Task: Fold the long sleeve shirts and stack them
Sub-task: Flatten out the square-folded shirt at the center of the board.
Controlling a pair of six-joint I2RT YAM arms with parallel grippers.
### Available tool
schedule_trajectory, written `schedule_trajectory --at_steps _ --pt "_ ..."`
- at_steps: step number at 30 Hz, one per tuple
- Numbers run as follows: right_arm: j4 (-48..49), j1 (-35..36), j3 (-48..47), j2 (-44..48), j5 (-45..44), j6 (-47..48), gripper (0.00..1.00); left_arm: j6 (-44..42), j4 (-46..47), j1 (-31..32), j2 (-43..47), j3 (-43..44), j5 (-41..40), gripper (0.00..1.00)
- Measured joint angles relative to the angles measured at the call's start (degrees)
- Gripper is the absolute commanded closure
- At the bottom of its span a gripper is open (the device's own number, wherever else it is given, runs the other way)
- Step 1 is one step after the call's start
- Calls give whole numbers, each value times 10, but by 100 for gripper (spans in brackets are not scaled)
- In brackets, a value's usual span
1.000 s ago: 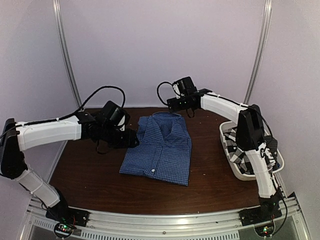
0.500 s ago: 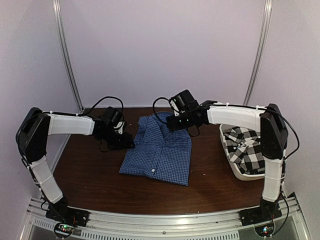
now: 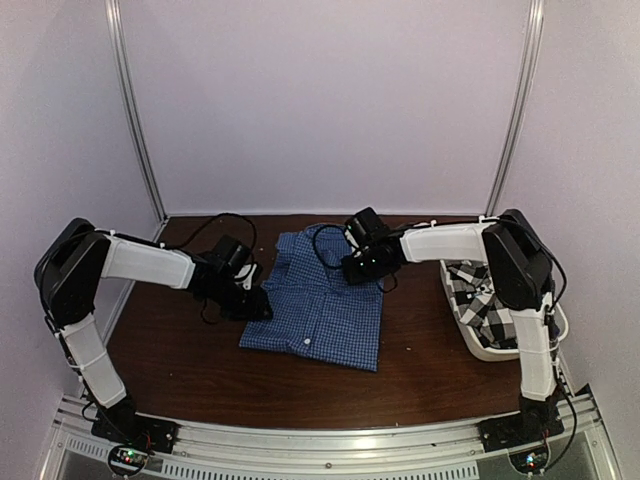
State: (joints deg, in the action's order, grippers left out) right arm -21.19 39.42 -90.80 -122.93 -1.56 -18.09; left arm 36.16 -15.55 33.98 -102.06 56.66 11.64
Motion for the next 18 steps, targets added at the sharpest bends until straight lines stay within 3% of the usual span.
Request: schedule_trajectory --at_steps 9,18 --pt "-24 -39 -162 -130 20 19 47 28 18 34 0 -5 2 85" --pt "-63 -45 -216 -141 31 33 36 36 14 41 5 -5 -4 94"
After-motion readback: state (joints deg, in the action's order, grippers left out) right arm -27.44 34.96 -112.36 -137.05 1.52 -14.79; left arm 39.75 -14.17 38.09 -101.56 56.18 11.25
